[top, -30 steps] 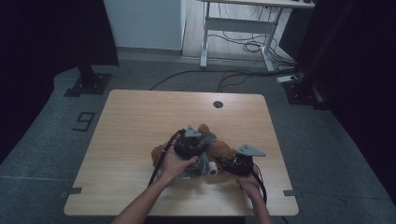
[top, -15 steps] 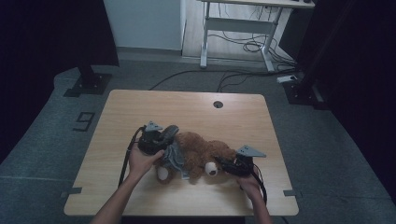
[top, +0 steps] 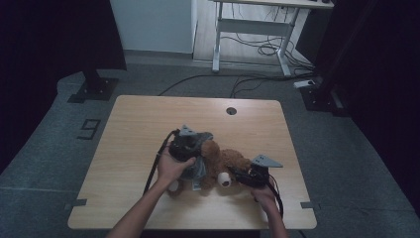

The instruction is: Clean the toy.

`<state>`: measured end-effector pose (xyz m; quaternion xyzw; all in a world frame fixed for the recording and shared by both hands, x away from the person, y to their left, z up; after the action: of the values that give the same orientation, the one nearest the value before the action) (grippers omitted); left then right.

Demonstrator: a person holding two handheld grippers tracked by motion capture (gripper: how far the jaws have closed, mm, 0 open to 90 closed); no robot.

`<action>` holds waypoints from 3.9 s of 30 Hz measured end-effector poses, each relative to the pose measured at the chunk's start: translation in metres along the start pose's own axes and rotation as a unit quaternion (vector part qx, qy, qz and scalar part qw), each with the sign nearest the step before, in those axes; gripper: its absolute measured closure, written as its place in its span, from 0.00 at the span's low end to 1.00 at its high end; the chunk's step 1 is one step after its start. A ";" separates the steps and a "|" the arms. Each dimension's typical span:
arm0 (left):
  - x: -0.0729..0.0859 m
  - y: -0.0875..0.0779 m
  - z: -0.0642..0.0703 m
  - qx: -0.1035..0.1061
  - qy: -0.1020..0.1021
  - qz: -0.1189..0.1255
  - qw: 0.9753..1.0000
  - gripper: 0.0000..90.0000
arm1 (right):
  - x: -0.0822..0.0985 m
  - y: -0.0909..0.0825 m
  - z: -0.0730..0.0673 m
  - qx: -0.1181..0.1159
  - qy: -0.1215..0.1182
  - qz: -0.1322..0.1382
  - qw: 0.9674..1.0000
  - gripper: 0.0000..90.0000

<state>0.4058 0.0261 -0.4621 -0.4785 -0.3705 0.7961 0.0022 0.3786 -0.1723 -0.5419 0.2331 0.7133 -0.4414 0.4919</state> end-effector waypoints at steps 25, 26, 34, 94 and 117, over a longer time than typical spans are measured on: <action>0.028 -0.082 -0.054 -0.091 -0.024 0.021 0.995 0.87 | 0.000 0.001 0.001 0.001 0.003 0.000 1.000 0.46; 0.020 -0.084 -0.049 -0.089 -0.015 0.028 0.996 0.87 | 0.000 0.001 0.001 0.000 0.004 0.000 1.000 0.46; -0.050 -0.072 0.005 -0.041 0.036 0.055 0.997 0.87 | 0.001 0.001 0.002 0.001 0.004 0.002 1.000 0.46; 0.052 -0.051 -0.062 -0.043 -0.059 0.019 0.997 0.87 | 0.003 0.001 0.002 0.010 -0.006 0.014 1.000 0.47; 0.082 -0.054 -0.082 -0.011 -0.118 0.000 0.993 0.87 | -0.004 -0.001 0.004 0.020 0.022 -0.039 0.999 0.16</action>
<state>0.4047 0.1425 -0.5143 -0.3815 -0.3774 0.8425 -0.0465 0.3815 -0.1757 -0.5384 0.2247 0.7239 -0.4687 0.4537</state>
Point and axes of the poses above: each handheld gripper's, and its own axes: y roughly forward along the jaws, x roughly out of its underside, z roughly to its right, the point moved 5 cm from there along y, roughly forward along the jaws, and after that the axes turned 10 degrees about x, right-handed, at the moved point
